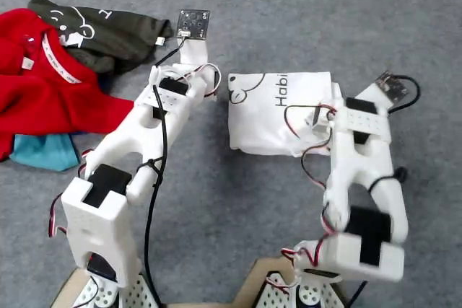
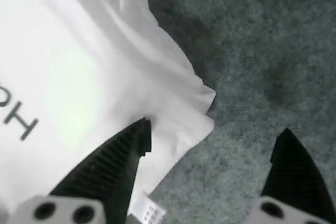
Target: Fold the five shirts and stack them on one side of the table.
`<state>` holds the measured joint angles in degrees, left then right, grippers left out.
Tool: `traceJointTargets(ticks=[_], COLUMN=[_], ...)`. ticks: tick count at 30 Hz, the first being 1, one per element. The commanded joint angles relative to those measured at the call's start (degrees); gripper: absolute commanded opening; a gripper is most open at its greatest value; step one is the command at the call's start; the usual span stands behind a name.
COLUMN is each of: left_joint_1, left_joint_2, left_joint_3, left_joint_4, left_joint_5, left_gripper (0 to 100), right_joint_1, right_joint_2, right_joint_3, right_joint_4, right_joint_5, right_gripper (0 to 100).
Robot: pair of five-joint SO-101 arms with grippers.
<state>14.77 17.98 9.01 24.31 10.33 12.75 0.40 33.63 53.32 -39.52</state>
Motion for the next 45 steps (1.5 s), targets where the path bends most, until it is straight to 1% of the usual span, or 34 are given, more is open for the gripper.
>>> traceJointTargets(ticks=[1,4,8,12,16,22,28,32,37,40,42,45], left_joint_1=[0.0,0.1,0.1,0.1,0.1,0.1,0.1,0.1,0.1,0.1,0.1,0.1], left_joint_2=[-3.2,-3.2,-3.2,-3.2,-3.1,-3.1,-3.1,-3.1,-3.1,-3.1,-3.1,-3.1], left_joint_3=[0.1,0.1,0.1,0.1,0.1,0.1,0.1,0.2,0.2,0.2,0.2,0.1], left_joint_4=[-1.1,-1.1,-1.1,-1.1,-1.1,-1.1,-1.1,-1.1,-1.1,-1.1,-1.1,-1.1], left_joint_5=[0.4,0.4,0.4,0.3,0.3,0.4,0.4,0.4,0.3,0.3,0.3,0.3], left_gripper=[3,3,3,3,3,3,3,3,3,3,3,3], right_joint_1=[-1.0,-1.8,-2.9,-3.0,-2.9,-2.9,-2.8,-3.0,-3.1,-3.0,-3.0,-3.0], right_joint_2=[6.6,11.3,11.7,9.6,5.9,1.1,-2.2,1.6,12.5,17.4,18.6,18.6], right_joint_3=[-2.8,-5.5,-5.9,-6.0,-6.0,-6.4,-11.2,-13.7,-14.2,-16.9,-18.8,-21.6], right_joint_4=[-1.7,-1.3,-1.3,-0.4,5.4,5.7,7.5,4.7,-1.9,-2.8,-1.2,2.2], right_joint_5=[-0.4,-0.3,-0.2,-0.2,-0.1,2.3,2.6,2.3,2.2,2.3,2.5,2.5], right_gripper=[36.8,36.8,36.8,36.8,36.8,36.8,36.8,36.8,36.8,36.6,33.6,22.3])
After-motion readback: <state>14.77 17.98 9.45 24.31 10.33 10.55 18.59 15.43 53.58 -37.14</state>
